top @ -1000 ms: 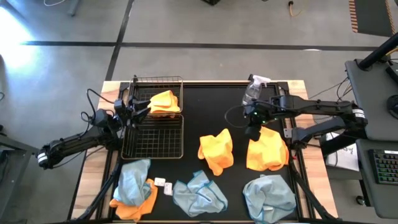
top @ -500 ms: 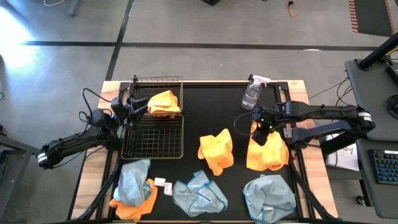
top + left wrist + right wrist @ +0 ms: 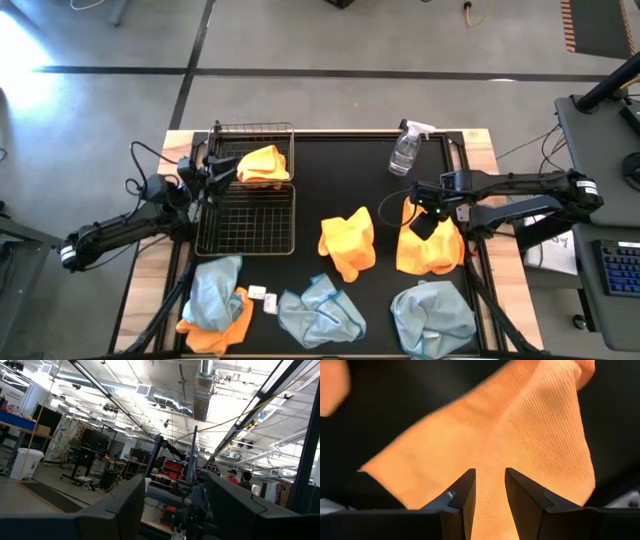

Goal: Sort microfiber towel by color & place in baskets
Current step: Put the top right orange microfiber towel into the top wire basket

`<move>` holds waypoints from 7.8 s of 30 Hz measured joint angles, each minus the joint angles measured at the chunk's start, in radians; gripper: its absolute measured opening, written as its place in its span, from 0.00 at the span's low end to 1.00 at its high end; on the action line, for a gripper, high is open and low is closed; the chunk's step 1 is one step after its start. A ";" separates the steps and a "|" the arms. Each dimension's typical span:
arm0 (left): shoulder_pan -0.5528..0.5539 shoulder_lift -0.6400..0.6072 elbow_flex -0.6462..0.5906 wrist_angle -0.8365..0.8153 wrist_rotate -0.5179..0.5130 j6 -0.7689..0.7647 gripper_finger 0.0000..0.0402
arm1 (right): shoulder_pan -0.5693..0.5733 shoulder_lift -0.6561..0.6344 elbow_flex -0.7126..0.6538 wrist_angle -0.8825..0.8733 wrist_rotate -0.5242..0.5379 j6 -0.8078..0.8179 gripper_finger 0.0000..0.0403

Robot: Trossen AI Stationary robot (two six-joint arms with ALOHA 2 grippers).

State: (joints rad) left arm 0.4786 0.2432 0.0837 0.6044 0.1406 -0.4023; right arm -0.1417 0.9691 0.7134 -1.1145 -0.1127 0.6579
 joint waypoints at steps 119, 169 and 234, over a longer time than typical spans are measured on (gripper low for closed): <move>0.000 0.001 0.000 -0.030 -0.003 0.079 0.48 | 0.000 0.000 0.139 0.321 0.025 -0.154 0.02; 0.000 0.001 0.000 -0.104 0.030 0.075 0.48 | -0.048 0.610 0.720 1.040 0.102 -0.697 0.02; 0.000 -0.008 0.020 -0.117 0.136 0.192 0.48 | -0.143 1.137 1.367 1.004 0.209 -0.766 0.02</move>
State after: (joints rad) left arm 0.4789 0.2356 0.1040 0.4877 0.2768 -0.2104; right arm -0.2848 2.1063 2.0804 -0.1106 0.0963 -0.1082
